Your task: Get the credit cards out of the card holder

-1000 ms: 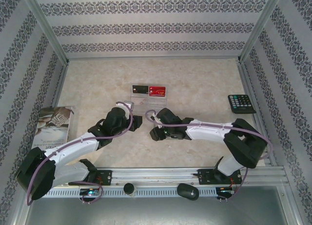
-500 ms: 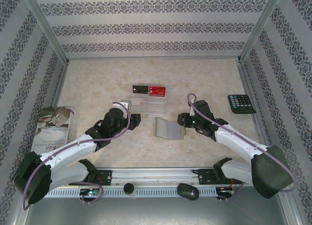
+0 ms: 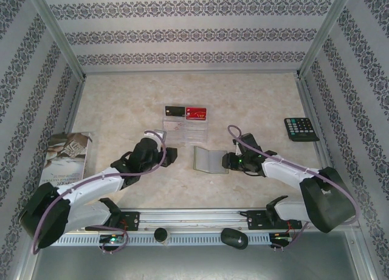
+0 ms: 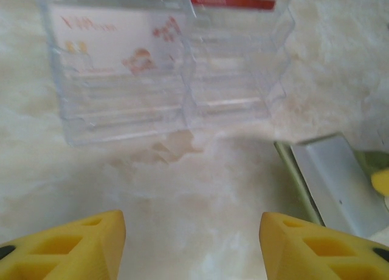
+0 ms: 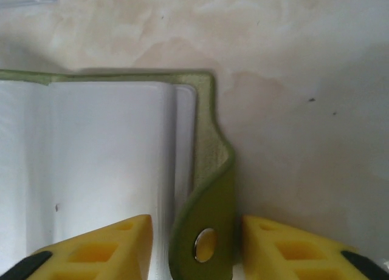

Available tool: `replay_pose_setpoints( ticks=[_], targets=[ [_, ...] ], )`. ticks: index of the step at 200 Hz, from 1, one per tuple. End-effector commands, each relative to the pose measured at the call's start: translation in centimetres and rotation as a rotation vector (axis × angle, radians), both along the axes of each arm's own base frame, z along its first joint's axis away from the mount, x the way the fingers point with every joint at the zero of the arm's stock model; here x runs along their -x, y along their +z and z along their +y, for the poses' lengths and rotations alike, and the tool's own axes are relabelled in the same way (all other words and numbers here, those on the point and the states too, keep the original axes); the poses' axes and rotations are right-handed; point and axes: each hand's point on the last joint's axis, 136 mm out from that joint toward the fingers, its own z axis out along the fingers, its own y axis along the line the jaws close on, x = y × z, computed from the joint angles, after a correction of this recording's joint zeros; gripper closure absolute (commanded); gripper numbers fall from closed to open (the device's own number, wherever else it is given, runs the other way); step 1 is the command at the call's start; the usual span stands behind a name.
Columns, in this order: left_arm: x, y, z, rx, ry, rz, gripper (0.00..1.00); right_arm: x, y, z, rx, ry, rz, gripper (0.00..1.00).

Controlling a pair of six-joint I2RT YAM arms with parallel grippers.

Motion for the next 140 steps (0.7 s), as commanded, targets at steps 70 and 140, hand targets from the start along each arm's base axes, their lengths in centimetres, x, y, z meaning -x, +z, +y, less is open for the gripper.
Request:
replay_pose_setpoints(
  ticks=[70,140],
  targets=[
    [-0.4,-0.9,-1.5,0.040,0.015,0.054,0.43,-1.0,2.8,3.6,-0.001,0.110,-0.116,1.00],
    [0.8,-7.4,1.3,-0.187,0.121,0.289,0.66,-1.5,3.2,5.5,-0.033,0.131,-0.136,1.00]
  ],
)
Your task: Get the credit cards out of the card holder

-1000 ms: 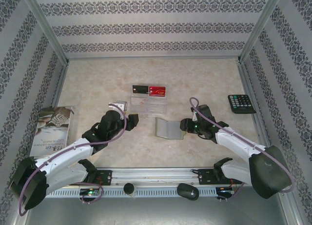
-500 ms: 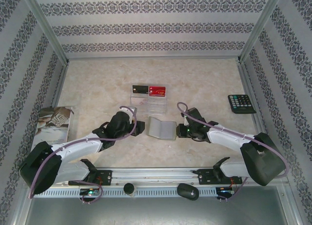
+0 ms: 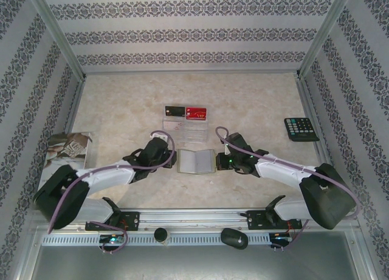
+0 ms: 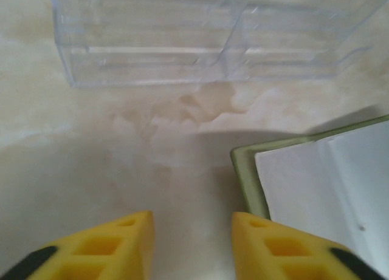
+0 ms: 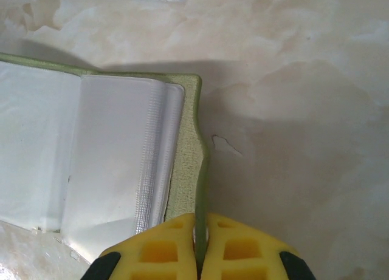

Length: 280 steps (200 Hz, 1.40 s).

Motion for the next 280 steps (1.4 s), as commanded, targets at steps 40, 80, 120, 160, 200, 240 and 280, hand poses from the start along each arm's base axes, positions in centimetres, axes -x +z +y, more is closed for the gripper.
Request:
replay_pose_setpoints(
  ticks=[40,80,120,160,200,240,280],
  targets=[
    [2.5,-3.0,0.2,-0.008,0.003,0.144,0.65,-1.4,2.0,1.8,-0.049,0.005,-0.068,1.00],
    [2.7,-0.1,-3.1,0.126,-0.073,0.092,0.63,-1.2,0.9,2.2,-0.048,0.006,-0.032,1.00],
    [2.8,1.9,-5.5,0.209,-0.130,0.080,0.61,-1.1,0.6,2.9,-0.060,0.018,-0.022,1.00],
    [2.4,2.6,-4.6,0.151,-0.088,0.044,0.59,-1.1,1.0,3.0,-0.064,0.014,-0.034,1.00],
    [2.3,3.2,-1.3,0.046,-0.009,-0.009,0.48,-0.8,1.6,2.1,-0.042,-0.003,-0.052,0.99],
    [1.6,6.6,1.4,-0.011,0.035,-0.162,0.30,-1.2,3.4,0.3,-0.007,-0.048,-0.144,0.52],
    [0.1,12.5,3.8,-0.031,0.077,-0.402,0.00,-2.5,7.2,-2.3,0.007,-0.127,-0.301,0.35]
  ],
)
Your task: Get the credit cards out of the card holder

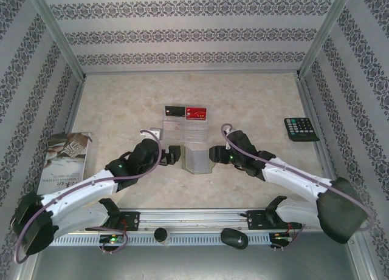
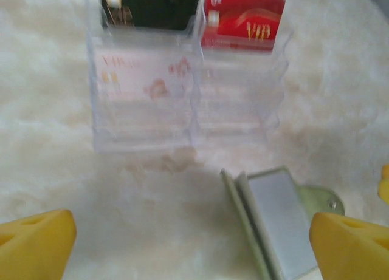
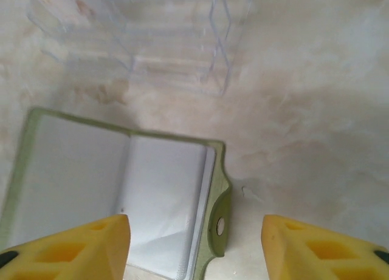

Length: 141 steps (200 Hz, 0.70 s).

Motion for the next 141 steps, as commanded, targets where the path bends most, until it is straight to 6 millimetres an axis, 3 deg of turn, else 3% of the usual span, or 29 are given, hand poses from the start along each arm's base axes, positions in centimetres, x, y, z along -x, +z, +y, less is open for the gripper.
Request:
replay_pose_setpoints(
  ticks=[1,26,33,41,58,76,107,124,141],
  targets=[
    [-1.0,2.1,2.6,-0.100,0.056,-0.133,0.00,-0.8,1.2,-2.6,0.054,-0.080,-0.087,0.34],
    [-2.7,5.6,5.8,-0.153,0.187,-0.303,0.00,-2.0,4.2,-4.8,0.062,-0.193,-0.220,0.27],
    [-3.3,6.4,7.5,-0.172,0.267,-0.329,0.00,-2.5,5.3,-5.6,0.061,-0.239,-0.271,0.19],
    [-4.1,7.1,9.2,-0.177,0.333,-0.334,0.00,-3.0,6.2,-6.7,0.063,-0.305,-0.314,0.03],
    [-5.8,7.5,12.9,-0.192,0.442,-0.307,0.00,-3.9,7.2,-9.1,0.079,-0.425,-0.359,0.02],
    [-7.1,6.8,17.3,-0.281,0.568,-0.268,0.00,-4.7,7.6,-11.2,0.087,-0.505,-0.350,0.02],
    [-9.0,3.0,22.0,-0.468,0.601,-0.177,0.00,-5.4,7.5,-14.0,0.108,-0.609,-0.328,0.02],
    [-9.6,0.7,23.0,-0.464,0.605,-0.184,0.00,-5.7,7.3,-14.9,0.102,-0.646,-0.314,0.02],
    [-10.5,-0.6,22.0,-0.395,0.553,-0.255,0.00,-5.9,7.2,-15.6,0.109,-0.665,-0.314,0.02]
  ],
)
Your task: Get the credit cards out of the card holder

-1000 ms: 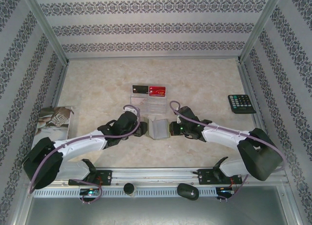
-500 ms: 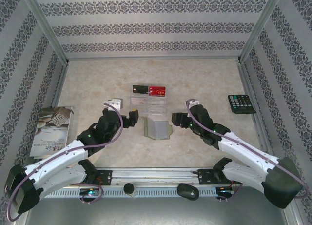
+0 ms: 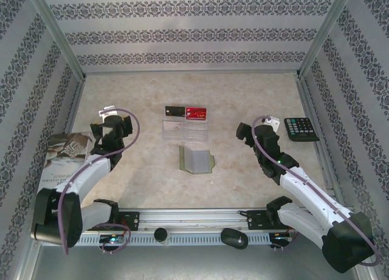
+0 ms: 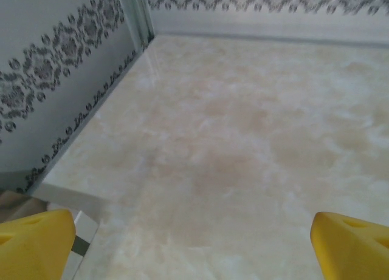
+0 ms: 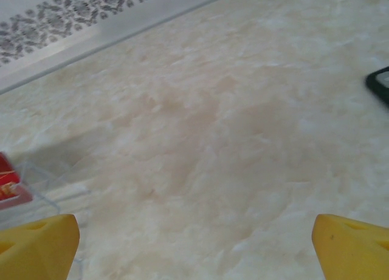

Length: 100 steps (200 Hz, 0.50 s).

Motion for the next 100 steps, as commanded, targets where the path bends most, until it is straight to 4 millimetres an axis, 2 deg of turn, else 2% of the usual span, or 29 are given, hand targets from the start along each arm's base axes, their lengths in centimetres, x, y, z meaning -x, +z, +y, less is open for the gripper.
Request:
replay_pose_setpoints(
  ticks=[1,22,40,44,53,62,70,81,93,95,100],
  targets=[
    [-1.6,-0.4,-0.8,-0.010,-0.100,-0.121,0.00,-0.5,0.7,-1.3,-0.004,-0.069,-0.016,0.02],
    [-2.3,-2.6,-1.5,-0.030,-0.148,-0.146,0.00,-0.8,0.6,-2.2,0.017,-0.089,-0.008,0.02],
    [-2.7,-4.0,-1.5,-0.012,-0.160,-0.191,0.00,-1.1,0.5,-3.8,0.044,-0.153,-0.031,0.02],
    [-2.9,-4.1,-1.7,-0.017,-0.181,-0.200,0.00,-1.2,0.4,-4.1,0.053,-0.162,-0.036,0.02],
    [-3.1,-5.8,-2.7,0.003,-0.240,-0.140,0.00,-1.3,0.4,-4.7,0.062,-0.161,-0.056,0.02],
    [-3.8,-5.6,-3.1,-0.013,-0.272,-0.169,0.01,-1.7,0.6,-4.6,0.064,-0.111,-0.095,0.02],
    [-3.7,-6.3,-3.2,0.014,-0.283,-0.124,0.01,-1.9,0.7,-4.5,0.053,-0.077,-0.133,0.02],
    [-3.9,-6.1,-3.1,0.050,-0.300,-0.125,0.01,-2.0,0.8,-4.5,0.041,-0.045,-0.181,0.02],
    [-3.9,-6.1,-1.8,0.051,-0.236,-0.144,0.01,-2.3,1.9,-4.5,0.087,-0.012,-0.264,0.02],
    [-3.7,-6.2,-1.3,0.055,-0.205,-0.140,0.01,-2.1,1.2,-4.5,0.102,-0.006,-0.259,0.02],
    [-3.7,-6.2,-1.1,0.062,-0.189,-0.131,0.00,-2.1,1.2,-4.6,0.128,0.004,-0.279,0.02]
  ],
)
